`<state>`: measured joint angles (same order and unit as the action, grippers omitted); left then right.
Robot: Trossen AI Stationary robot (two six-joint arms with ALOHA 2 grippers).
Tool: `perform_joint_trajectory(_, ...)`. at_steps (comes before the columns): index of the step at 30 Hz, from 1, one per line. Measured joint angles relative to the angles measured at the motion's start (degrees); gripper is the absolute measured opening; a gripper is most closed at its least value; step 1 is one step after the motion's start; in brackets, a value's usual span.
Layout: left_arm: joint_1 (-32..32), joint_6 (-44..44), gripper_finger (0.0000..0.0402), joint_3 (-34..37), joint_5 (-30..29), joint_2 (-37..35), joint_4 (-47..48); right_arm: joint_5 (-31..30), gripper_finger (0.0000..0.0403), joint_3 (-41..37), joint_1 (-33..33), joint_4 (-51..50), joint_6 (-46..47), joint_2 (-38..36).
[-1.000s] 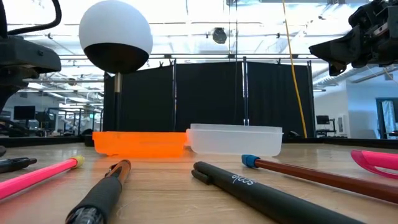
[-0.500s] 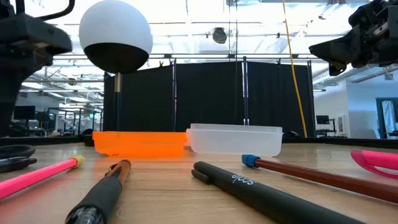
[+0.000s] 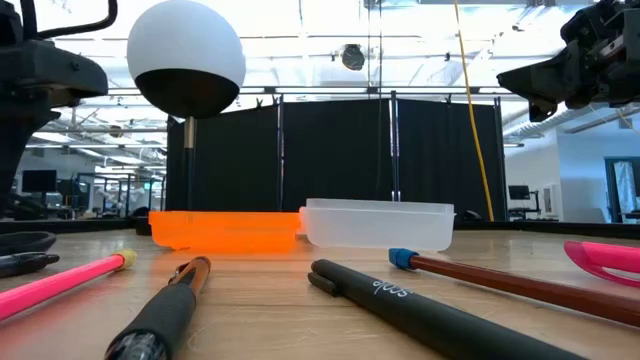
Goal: Pick & place school supplies into a supply box
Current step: Put the black scissors into the orange supply box
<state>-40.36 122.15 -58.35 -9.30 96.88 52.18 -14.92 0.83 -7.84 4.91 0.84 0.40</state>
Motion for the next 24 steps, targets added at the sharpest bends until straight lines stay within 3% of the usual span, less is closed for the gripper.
perform_joint_trajectory(6, 1.4, -1.81, 0.0163, -0.05, -1.06, 1.84, -4.33, 0.0, 0.0, 0.0, 0.0, 0.02, 0.0, 0.0)
perform_joint_trajectory(15, 3.21, -3.14, 0.0163, -0.37, 3.69, 6.07, -3.54, 0.01, 0.0, 0.0, -0.01, 0.0, 0.01, 0.0)
perform_joint_trajectory(24, 4.02, -7.67, 0.0159, -0.76, 4.86, 10.43, -5.67, 0.0, 0.0, 0.0, 0.0, 0.05, 0.0, 0.39)
